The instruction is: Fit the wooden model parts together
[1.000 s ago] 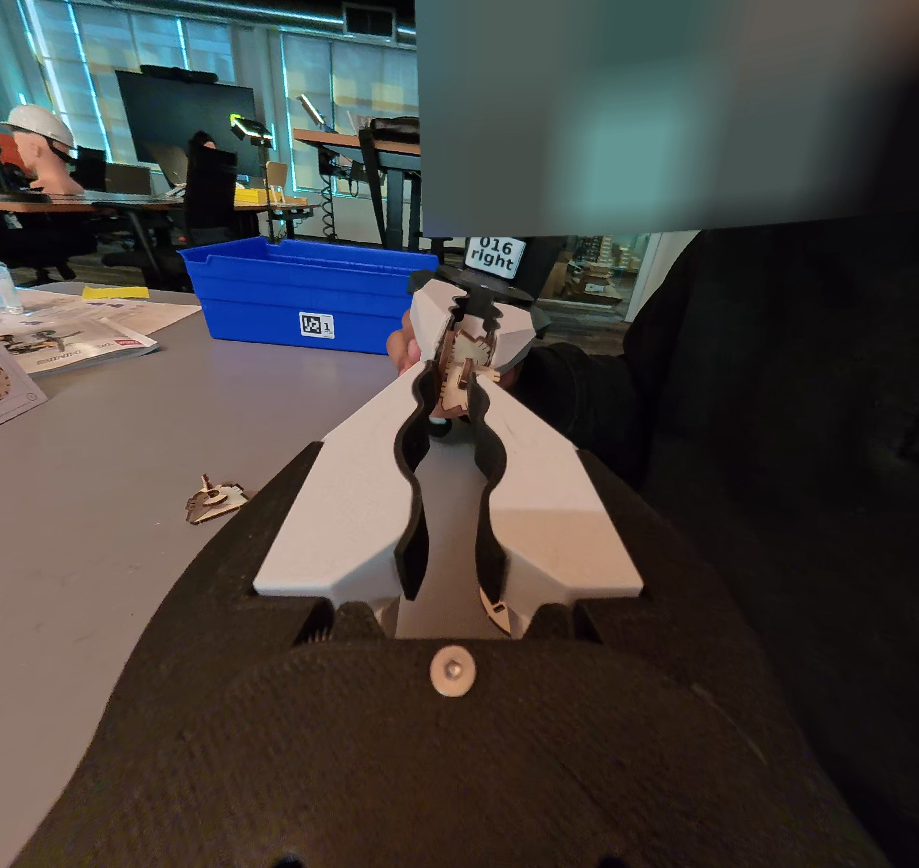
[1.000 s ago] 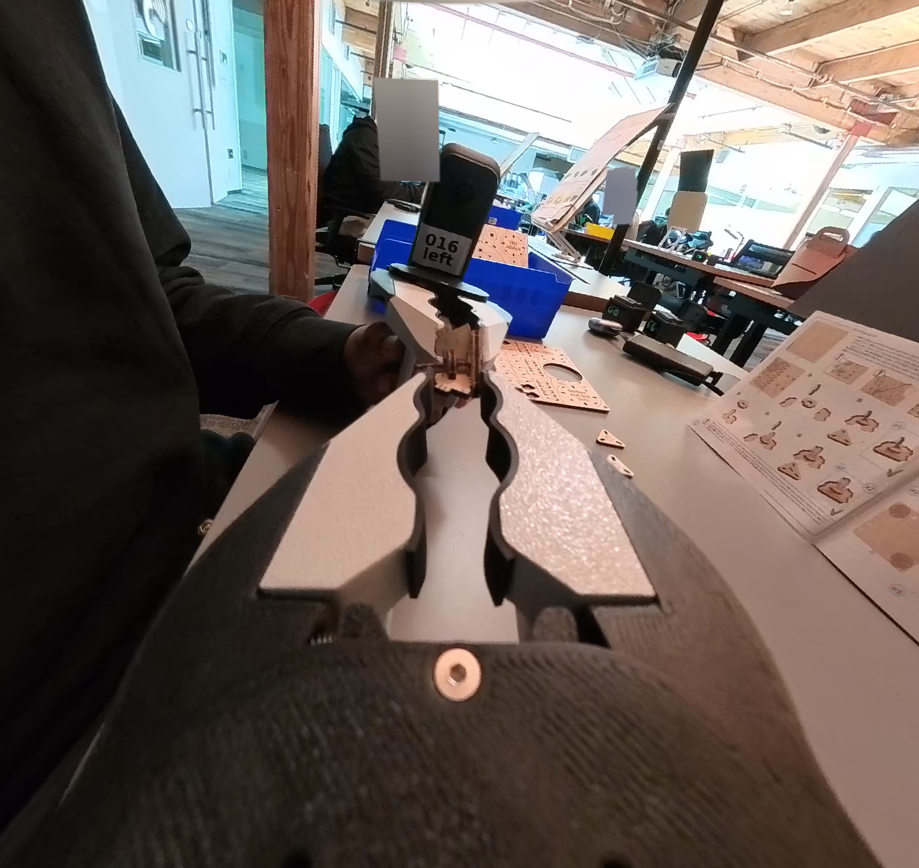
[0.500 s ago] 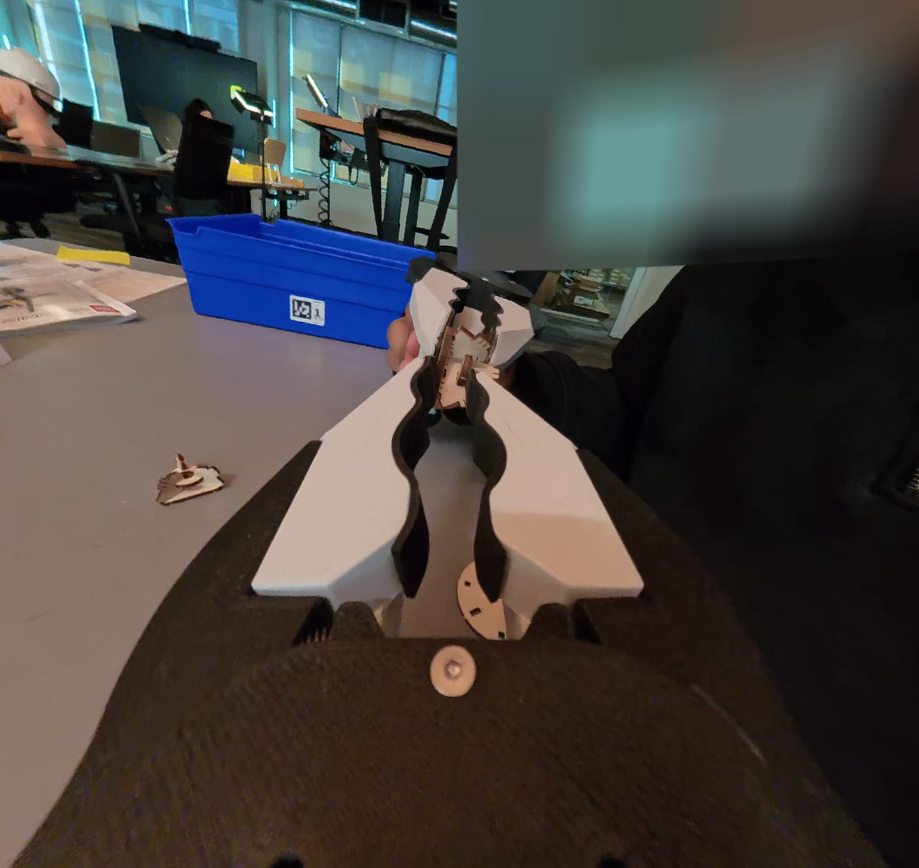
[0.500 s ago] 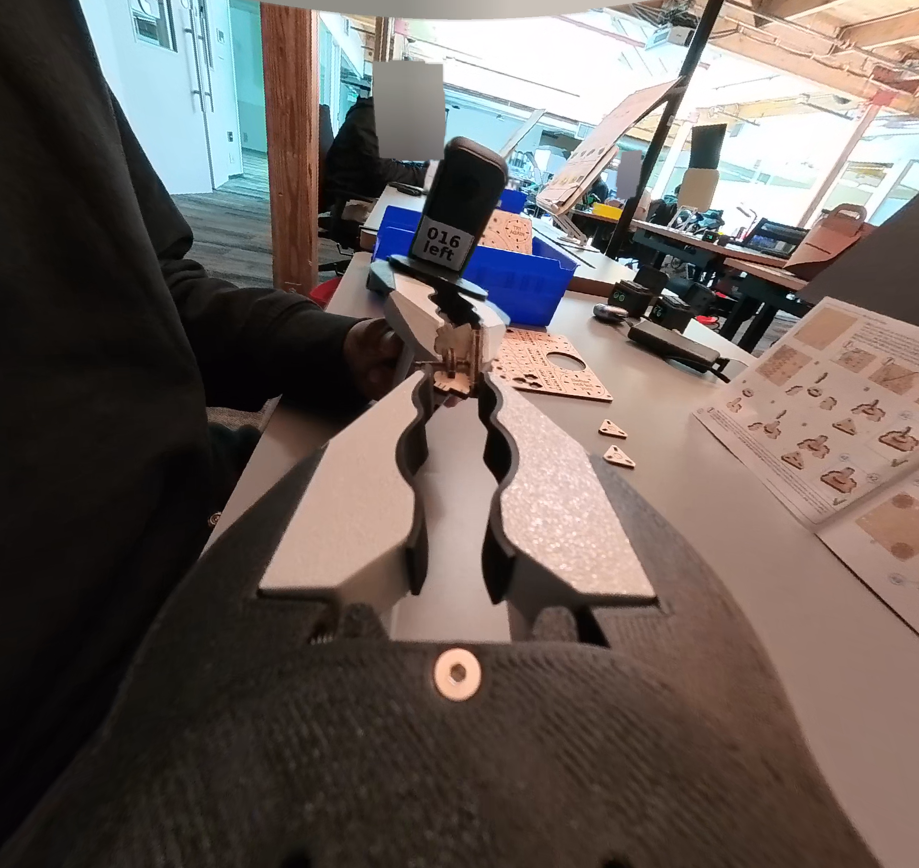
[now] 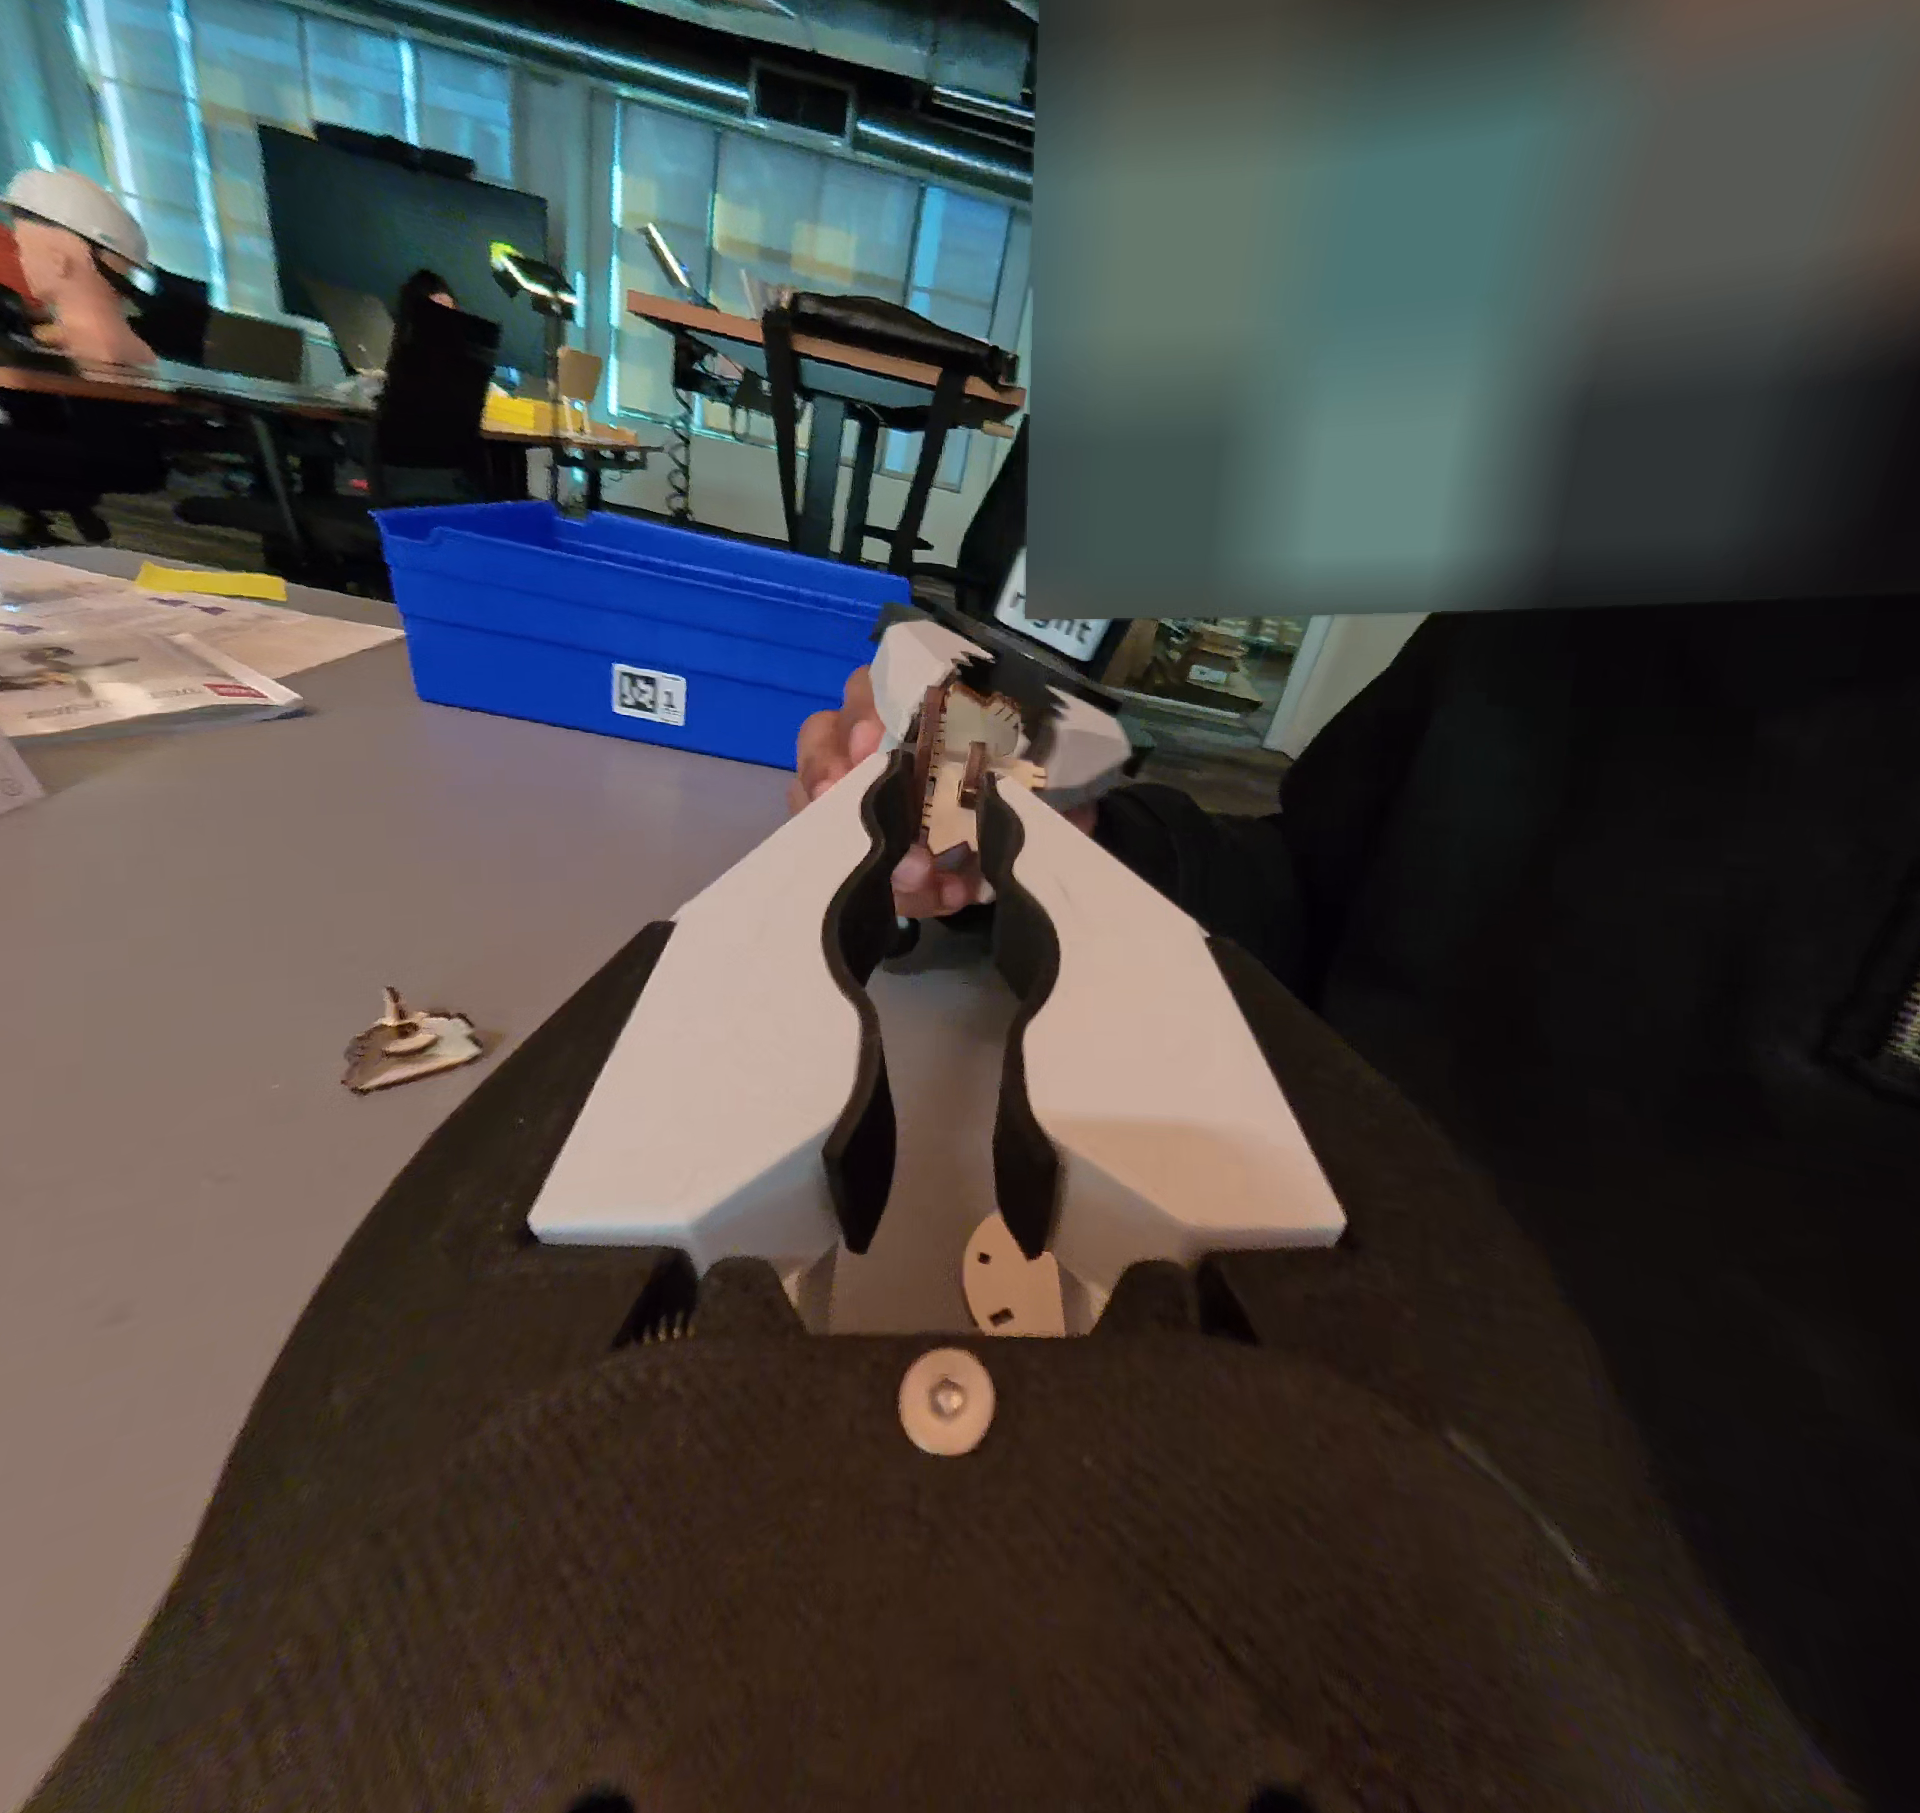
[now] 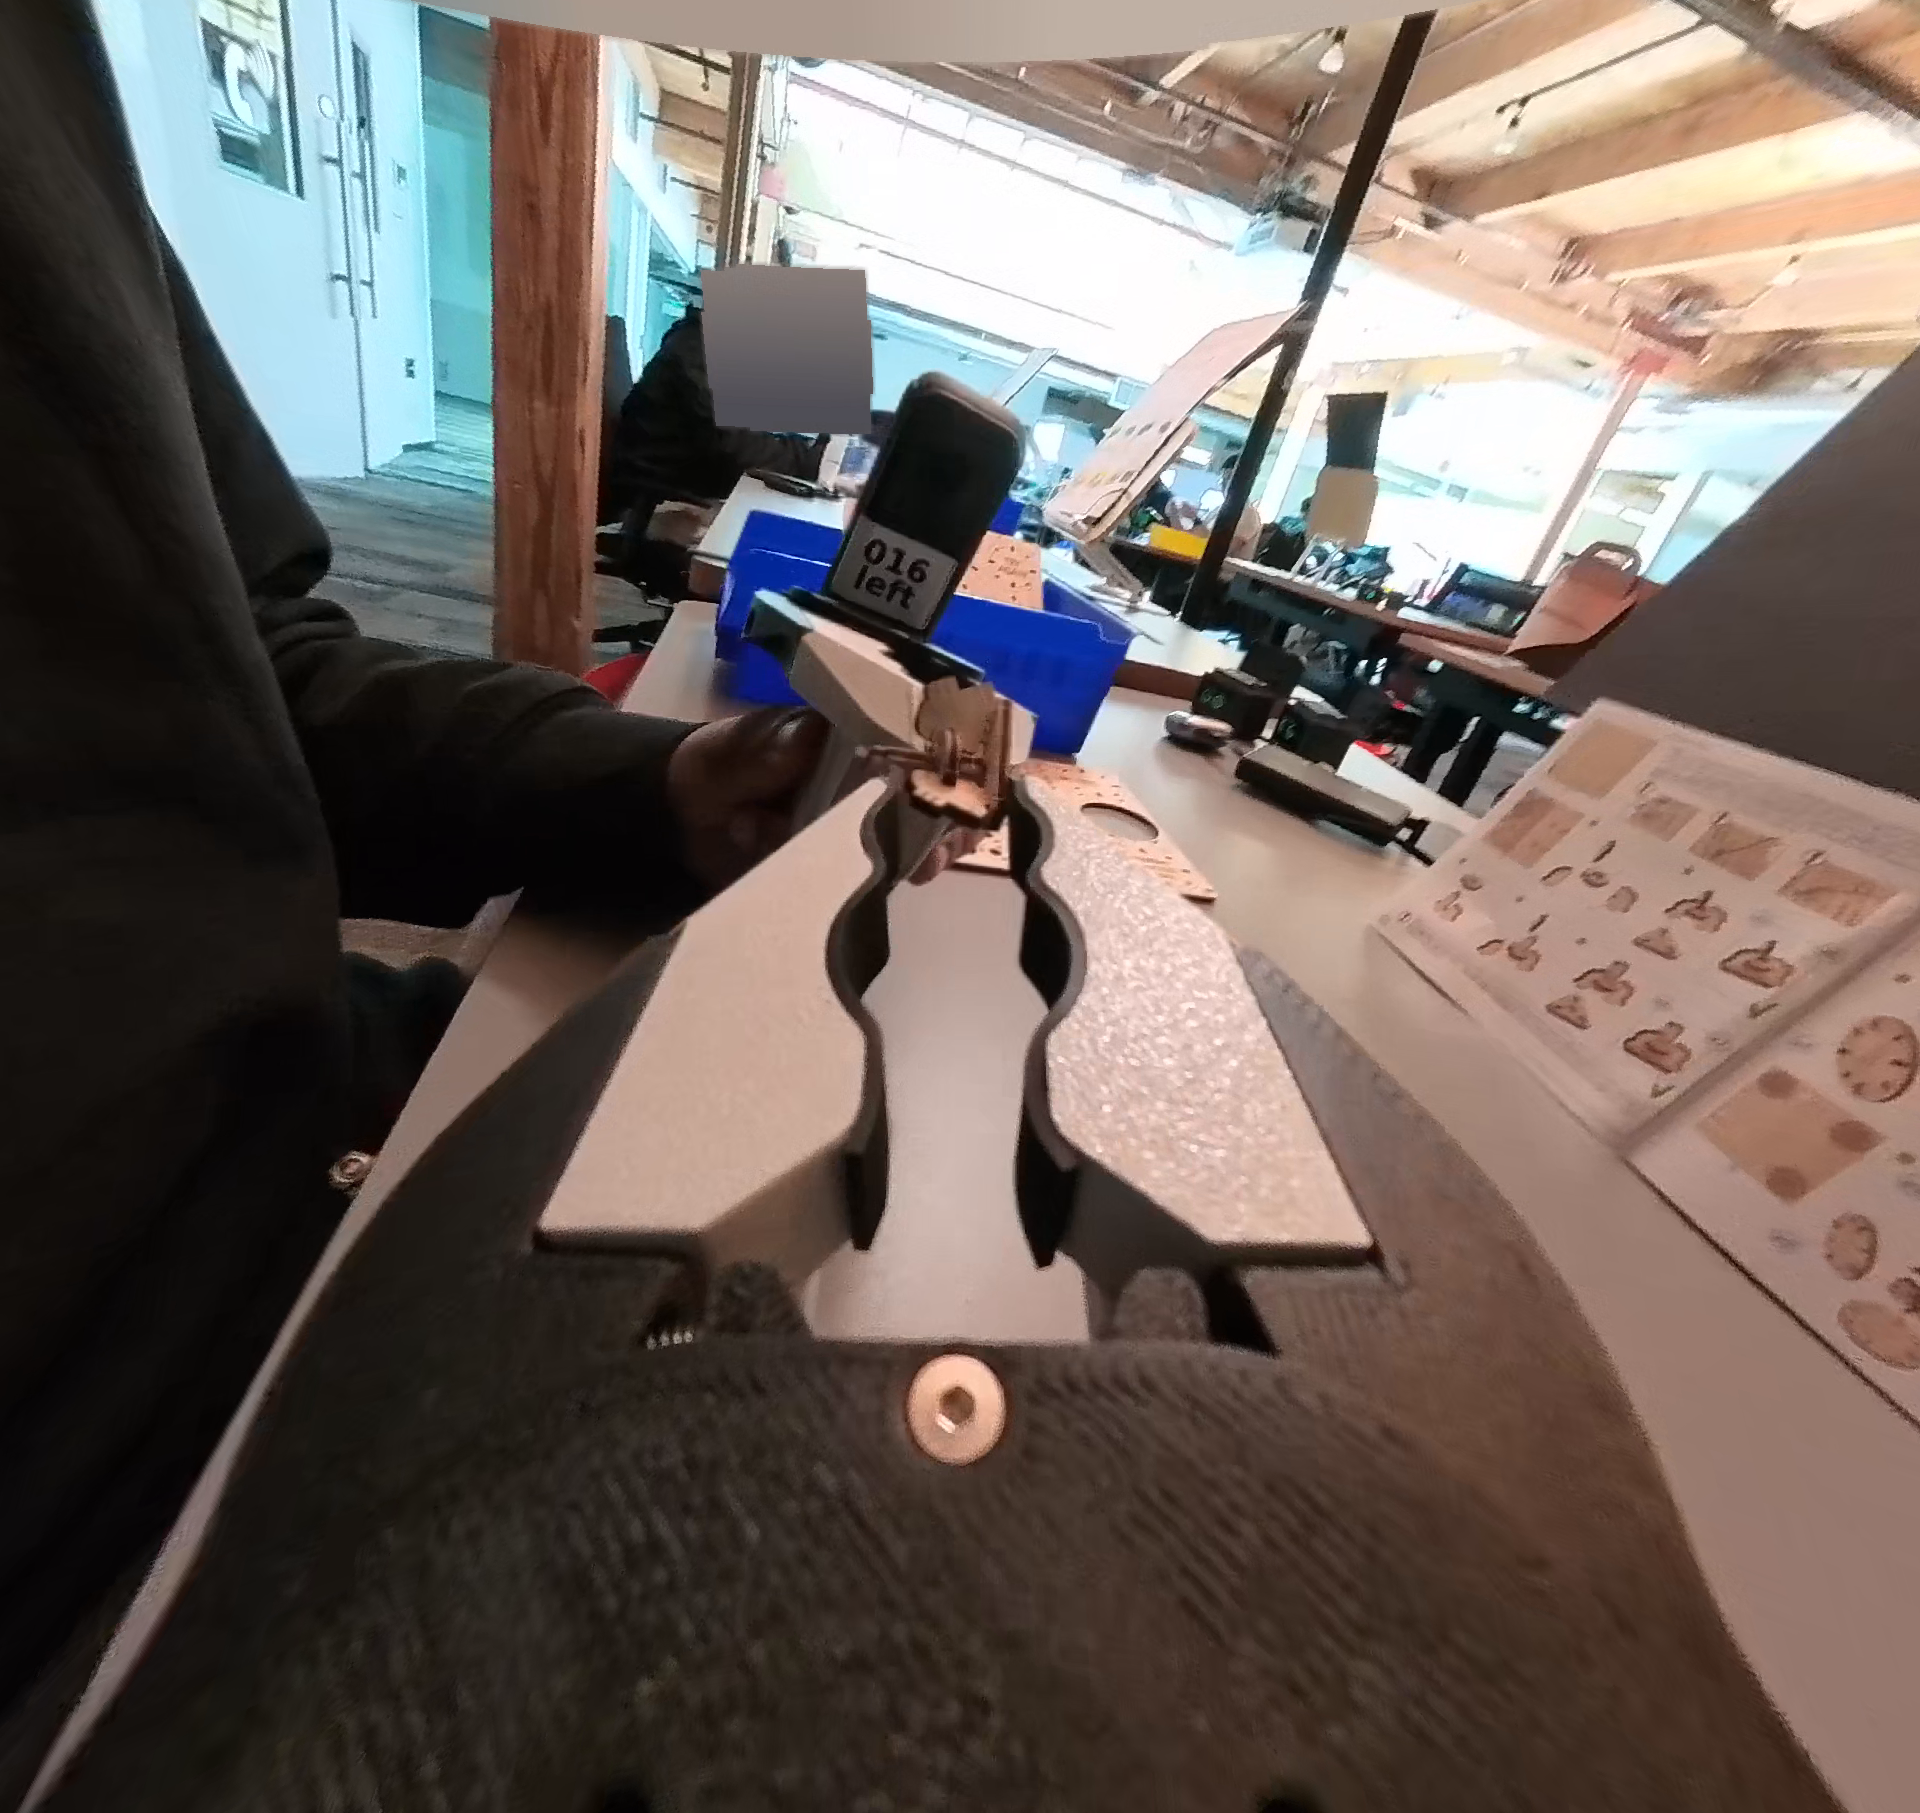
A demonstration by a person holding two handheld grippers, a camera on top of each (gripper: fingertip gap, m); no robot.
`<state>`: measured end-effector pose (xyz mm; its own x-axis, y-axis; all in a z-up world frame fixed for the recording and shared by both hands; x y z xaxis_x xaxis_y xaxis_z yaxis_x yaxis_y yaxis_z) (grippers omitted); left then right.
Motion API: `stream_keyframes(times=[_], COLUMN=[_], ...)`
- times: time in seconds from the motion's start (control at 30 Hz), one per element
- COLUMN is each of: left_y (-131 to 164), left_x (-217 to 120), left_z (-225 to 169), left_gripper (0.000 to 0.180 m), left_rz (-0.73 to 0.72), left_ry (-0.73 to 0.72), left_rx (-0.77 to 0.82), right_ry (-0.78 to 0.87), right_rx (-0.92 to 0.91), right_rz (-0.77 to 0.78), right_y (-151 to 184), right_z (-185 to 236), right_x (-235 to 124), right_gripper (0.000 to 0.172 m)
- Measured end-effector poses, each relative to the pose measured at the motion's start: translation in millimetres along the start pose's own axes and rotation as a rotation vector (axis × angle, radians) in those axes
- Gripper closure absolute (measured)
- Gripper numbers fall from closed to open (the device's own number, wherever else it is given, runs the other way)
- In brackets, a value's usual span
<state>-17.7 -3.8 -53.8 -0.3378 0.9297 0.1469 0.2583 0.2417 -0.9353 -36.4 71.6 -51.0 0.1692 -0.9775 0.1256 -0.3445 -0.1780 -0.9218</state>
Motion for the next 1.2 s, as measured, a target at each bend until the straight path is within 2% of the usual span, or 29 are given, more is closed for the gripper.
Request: stream_keyframes(times=[0.1,0.23,0.47,1.2], left_y=[-6,-10,-5,3], left_x=[-6,-10,-6,-1], left_z=[2,0,-9,-12], left_gripper=[0.169,0.170,0.170,0.170], left_rz=[-0.047,-0.084,-0.044,0.019], left_ry=[-0.015,0.041,0.120,0.146], left_rx=[0.012,-0.026,-0.039,-0.045], right_ry=[0.019,0.011,-0.087,-0.111], right_rx=[-0.018,0.044,0.210,0.164], right_rz=[-0.023,-0.048,-0.116,-0.066], right_y=[-2,-4,-11,-6], right_z=[2,0,0,8], right_x=[0,-1,-6,0], right_gripper=[0.136,0.132,0.142,0.146])
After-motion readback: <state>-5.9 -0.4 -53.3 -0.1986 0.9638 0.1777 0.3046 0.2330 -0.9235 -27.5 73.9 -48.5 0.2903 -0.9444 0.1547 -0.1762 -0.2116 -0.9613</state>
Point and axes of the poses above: each gripper's, where its closed fingertips meet, x out along the fingers, y out of its underside, z = x × y across the jaws, the point moved 4 cm from there along -x, back along the fingers, and after that the axes turned 7 degrees about -x, right-handed, at the moved point
